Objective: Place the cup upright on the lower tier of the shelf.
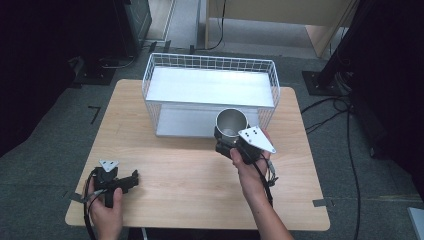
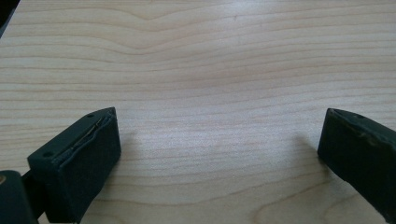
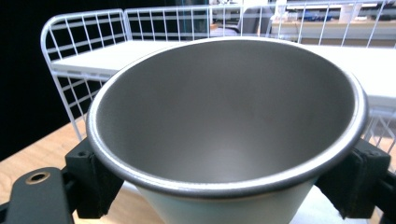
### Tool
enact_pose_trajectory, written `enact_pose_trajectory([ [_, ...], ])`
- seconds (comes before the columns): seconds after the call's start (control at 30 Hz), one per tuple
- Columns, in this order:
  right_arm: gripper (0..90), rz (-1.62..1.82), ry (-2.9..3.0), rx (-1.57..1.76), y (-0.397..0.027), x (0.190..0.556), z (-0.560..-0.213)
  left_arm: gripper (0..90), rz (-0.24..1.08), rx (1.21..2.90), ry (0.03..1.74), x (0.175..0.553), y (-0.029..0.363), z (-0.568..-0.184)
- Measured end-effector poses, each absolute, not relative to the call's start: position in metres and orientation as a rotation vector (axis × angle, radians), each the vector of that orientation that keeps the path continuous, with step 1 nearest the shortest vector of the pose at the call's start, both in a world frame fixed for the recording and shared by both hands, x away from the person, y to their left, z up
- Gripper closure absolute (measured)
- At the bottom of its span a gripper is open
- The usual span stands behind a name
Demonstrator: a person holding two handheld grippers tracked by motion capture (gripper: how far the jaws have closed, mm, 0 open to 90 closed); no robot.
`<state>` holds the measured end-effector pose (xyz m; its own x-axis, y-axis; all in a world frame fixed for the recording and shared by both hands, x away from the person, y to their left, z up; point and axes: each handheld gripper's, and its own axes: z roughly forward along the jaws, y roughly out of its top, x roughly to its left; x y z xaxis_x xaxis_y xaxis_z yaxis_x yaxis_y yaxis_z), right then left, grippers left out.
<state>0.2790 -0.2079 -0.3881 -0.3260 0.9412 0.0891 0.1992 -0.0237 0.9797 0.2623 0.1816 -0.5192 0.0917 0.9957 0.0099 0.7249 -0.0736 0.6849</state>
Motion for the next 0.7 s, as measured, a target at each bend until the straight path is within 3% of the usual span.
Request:
enact_pose_trajectory([
  [0.7, 13.5, 1.394, 1.489, 1.15, -0.207, 0.302, -0.331, 0.0, 0.681, 1.858, 1.684, 0.262, 0.182, -0.519],
])
